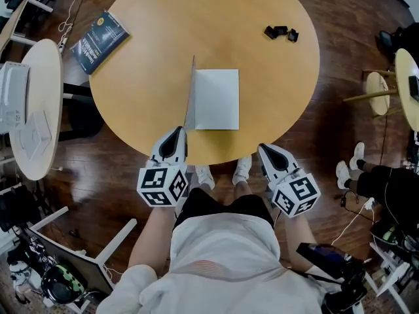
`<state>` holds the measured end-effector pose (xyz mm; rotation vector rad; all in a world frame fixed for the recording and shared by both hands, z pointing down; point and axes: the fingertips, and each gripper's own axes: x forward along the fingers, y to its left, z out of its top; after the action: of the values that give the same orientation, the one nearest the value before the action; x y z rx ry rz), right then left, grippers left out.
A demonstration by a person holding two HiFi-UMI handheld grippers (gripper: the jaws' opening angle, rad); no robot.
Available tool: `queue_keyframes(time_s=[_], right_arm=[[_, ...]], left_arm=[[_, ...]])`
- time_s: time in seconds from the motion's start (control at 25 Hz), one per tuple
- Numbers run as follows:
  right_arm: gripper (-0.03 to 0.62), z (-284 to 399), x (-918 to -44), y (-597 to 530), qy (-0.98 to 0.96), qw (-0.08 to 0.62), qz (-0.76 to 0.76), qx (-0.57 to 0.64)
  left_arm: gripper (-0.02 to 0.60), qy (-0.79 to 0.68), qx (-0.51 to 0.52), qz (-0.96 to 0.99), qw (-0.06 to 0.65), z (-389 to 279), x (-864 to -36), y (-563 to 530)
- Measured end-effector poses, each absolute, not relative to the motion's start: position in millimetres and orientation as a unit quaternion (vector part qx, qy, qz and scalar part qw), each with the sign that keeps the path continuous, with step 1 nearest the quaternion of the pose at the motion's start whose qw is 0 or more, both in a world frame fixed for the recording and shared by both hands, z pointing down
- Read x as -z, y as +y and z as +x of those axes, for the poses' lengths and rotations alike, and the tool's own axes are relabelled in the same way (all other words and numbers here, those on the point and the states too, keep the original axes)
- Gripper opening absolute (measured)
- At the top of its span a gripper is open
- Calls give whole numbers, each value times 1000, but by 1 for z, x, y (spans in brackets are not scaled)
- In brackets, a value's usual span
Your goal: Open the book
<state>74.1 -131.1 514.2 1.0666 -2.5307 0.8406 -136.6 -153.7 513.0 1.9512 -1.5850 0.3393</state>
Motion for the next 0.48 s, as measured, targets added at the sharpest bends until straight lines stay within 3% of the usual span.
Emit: queue_keyframes(time_s=[0.48], right_arm=[[-2, 35, -516, -122, -881, 150, 348, -284]], left_arm=[[9, -662, -199, 642, 331, -242, -582, -125]])
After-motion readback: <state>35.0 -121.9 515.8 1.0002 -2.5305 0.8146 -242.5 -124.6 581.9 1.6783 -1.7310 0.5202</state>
